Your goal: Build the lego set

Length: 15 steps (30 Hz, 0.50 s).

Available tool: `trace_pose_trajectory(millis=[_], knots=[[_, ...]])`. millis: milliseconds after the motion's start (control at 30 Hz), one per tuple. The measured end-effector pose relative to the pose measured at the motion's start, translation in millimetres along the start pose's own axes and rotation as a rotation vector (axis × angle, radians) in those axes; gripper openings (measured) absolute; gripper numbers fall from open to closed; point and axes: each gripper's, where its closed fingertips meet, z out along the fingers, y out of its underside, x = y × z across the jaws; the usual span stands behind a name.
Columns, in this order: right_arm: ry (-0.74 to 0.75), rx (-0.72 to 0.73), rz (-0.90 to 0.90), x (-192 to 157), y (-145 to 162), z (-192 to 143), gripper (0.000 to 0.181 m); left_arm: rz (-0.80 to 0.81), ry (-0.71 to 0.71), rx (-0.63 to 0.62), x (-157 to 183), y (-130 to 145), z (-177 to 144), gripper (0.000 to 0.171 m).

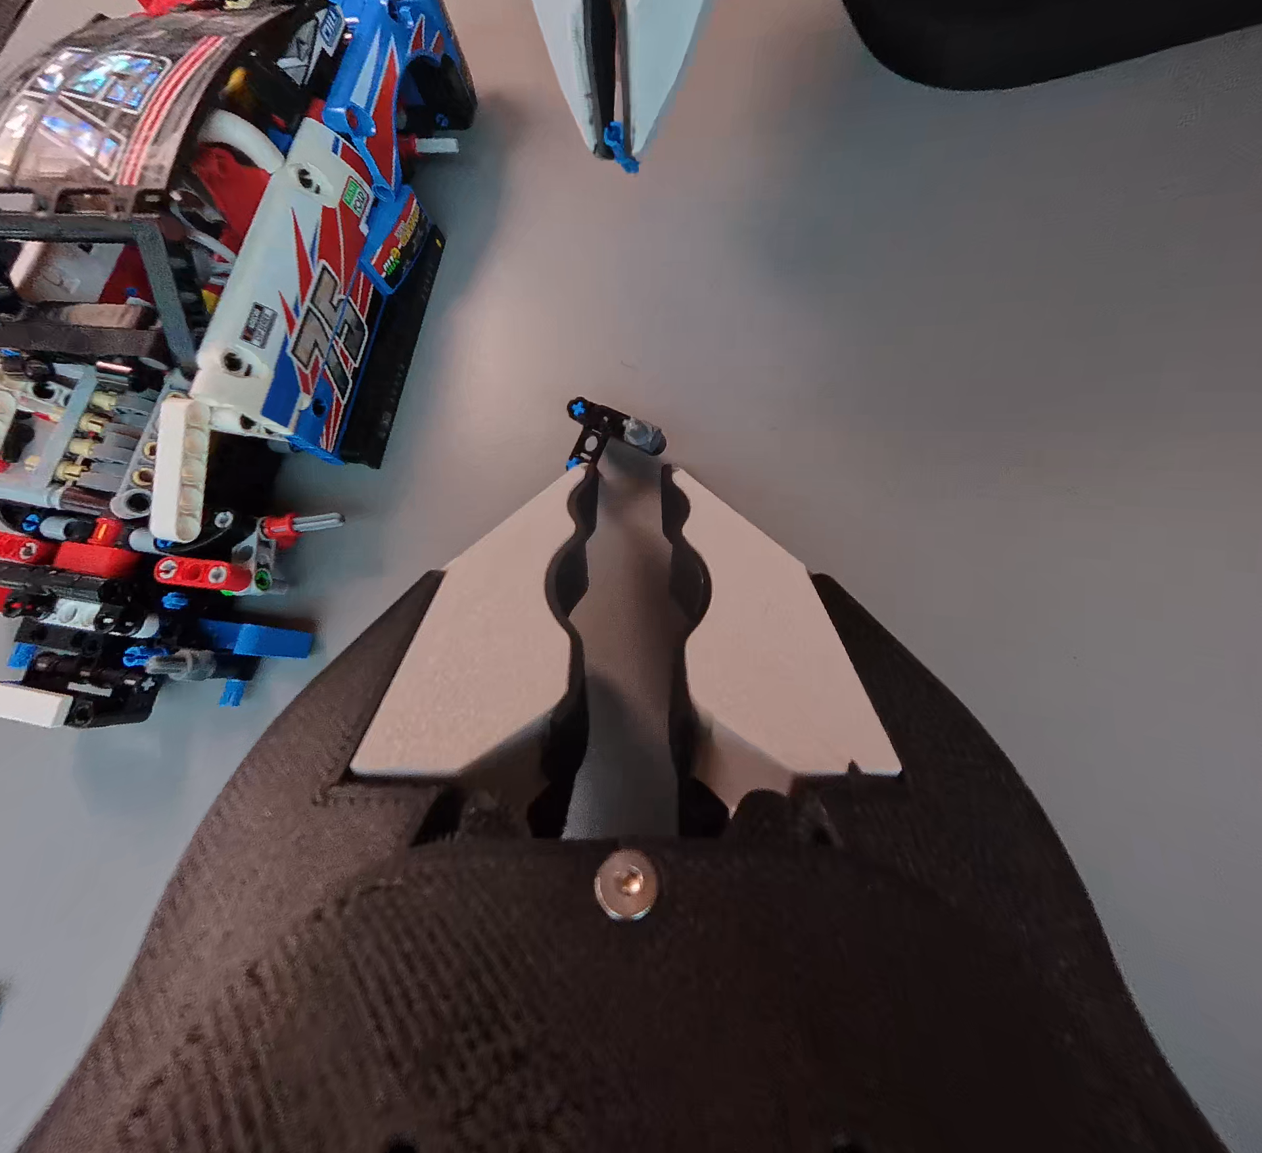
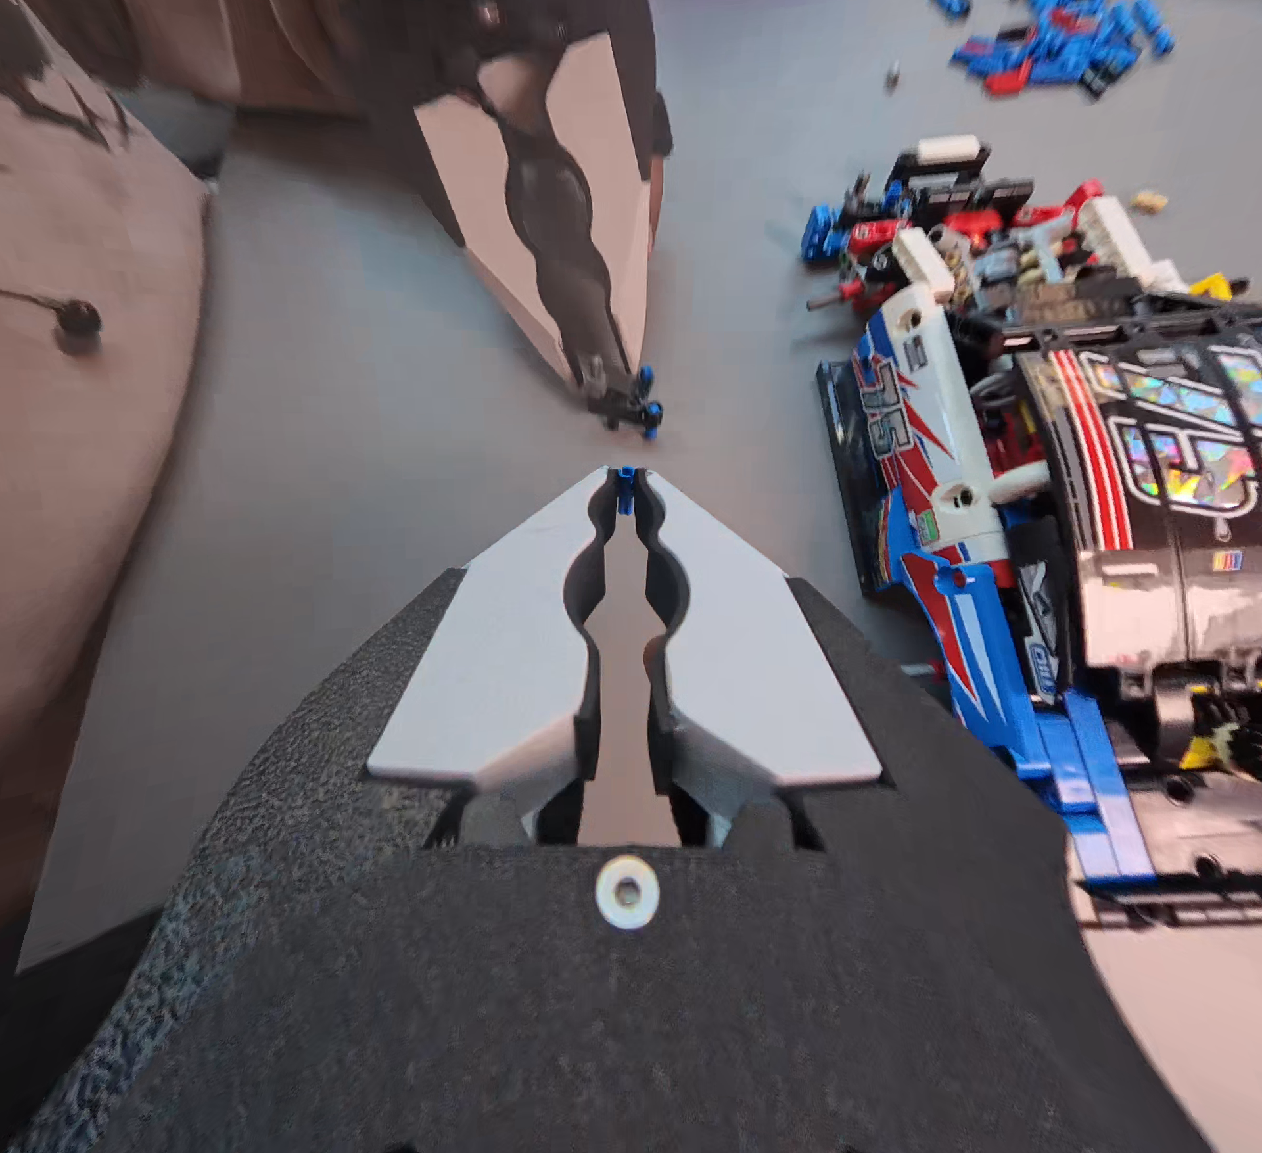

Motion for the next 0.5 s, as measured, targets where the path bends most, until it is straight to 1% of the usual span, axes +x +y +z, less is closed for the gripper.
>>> trace_pose_trajectory(millis=[67, 133, 233, 333, 400, 500], knots=[[-0.011, 0.180, 0.026, -8, -20, -3, 0.002, -0.030, 0.017, 0.053, -2, -9, -9, 0.018], [0.004, 0.347, 0.053, -11, -40, -8, 0.002, -0.076, 0.048, 0.136, -4, -22, -19, 0.018], [0.018, 0.609, 0.152, -12, -71, -18, 0.002, -0.143, 0.092, 0.332, 0, -53, -33, 0.019], [0.017, 0.815, 0.279, -13, -95, -24, 0.001, -0.168, 0.033, 0.533, -2, -85, -49, 0.020], [-0.007, 0.898, 0.356, -14, -104, -23, 0.001, -0.163, -0.020, 0.601, -6, -96, -58, 0.018], [0.001, 0.925, 0.378, -12, -107, -17, 0.001, -0.169, -0.039, 0.645, -8, -101, -69, 0.013]])
